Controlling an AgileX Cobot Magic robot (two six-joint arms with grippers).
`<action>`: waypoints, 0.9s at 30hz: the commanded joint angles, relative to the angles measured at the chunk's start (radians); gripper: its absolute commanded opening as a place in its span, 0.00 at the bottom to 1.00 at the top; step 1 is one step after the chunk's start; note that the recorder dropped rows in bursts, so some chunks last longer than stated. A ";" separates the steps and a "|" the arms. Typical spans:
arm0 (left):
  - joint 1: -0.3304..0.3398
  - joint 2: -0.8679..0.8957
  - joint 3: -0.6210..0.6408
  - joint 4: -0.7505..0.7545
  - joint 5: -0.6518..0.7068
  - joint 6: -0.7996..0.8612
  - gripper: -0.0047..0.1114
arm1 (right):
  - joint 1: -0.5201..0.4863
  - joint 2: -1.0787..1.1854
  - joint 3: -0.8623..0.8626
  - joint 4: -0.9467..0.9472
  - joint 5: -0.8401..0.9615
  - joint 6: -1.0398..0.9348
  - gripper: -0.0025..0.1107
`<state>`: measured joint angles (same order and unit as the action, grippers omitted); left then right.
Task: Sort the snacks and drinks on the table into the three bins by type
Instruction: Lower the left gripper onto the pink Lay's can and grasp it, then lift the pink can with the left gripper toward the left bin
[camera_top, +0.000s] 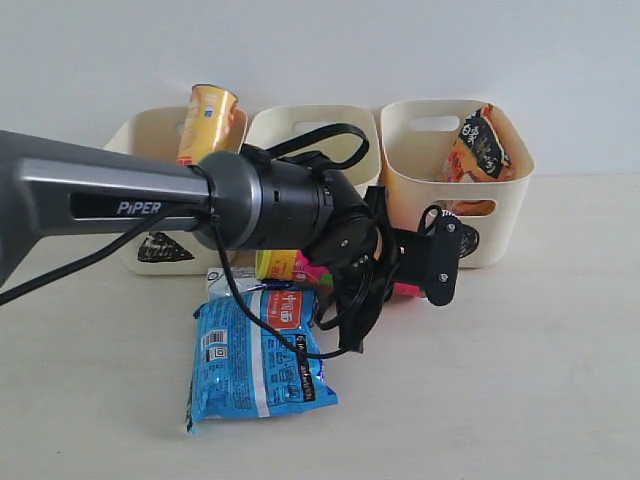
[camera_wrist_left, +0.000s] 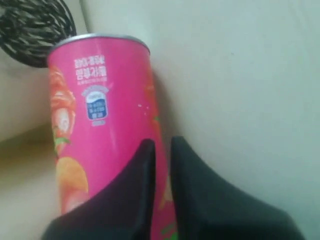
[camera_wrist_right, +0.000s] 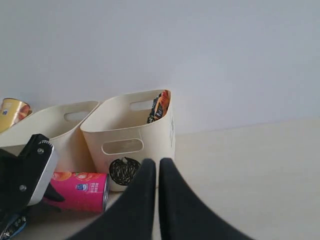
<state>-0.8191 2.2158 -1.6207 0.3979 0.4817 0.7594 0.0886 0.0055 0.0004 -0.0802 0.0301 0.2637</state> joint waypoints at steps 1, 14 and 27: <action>-0.004 -0.047 0.005 -0.008 0.039 -0.016 0.34 | 0.002 -0.005 0.000 -0.007 -0.002 -0.005 0.02; 0.011 -0.045 0.005 0.139 0.010 -0.067 0.65 | 0.002 -0.005 0.000 -0.007 -0.002 -0.004 0.02; 0.041 0.042 0.005 0.464 -0.047 -0.294 0.65 | 0.002 -0.005 0.000 -0.007 0.000 -0.005 0.02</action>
<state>-0.7924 2.2476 -1.6207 0.7693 0.4565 0.5398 0.0886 0.0055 0.0004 -0.0802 0.0301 0.2637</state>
